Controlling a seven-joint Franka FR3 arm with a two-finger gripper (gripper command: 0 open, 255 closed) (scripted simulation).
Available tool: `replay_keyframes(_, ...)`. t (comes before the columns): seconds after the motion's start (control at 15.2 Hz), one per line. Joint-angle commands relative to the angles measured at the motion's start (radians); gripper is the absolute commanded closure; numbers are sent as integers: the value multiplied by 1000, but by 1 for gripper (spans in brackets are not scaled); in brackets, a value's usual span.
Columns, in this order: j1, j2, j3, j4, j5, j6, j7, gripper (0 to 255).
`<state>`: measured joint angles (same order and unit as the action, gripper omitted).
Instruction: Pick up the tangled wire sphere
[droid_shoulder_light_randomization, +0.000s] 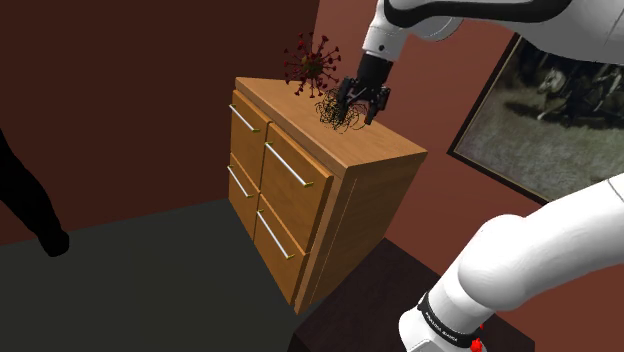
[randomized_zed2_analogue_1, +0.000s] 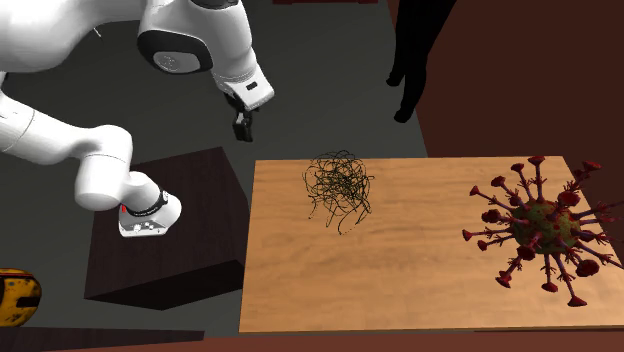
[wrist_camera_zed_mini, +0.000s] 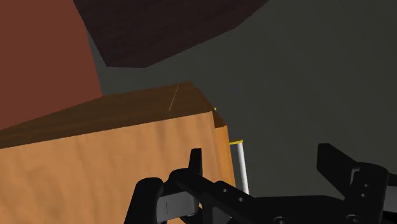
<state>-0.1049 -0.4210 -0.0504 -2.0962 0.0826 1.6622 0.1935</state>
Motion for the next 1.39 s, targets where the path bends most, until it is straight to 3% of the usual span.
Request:
replay_keyframes(0.0,-15,59,-8,56,15,24,47,0)
replay_keyframes(1.32,-187,573,-174,636,198,130,398,0)
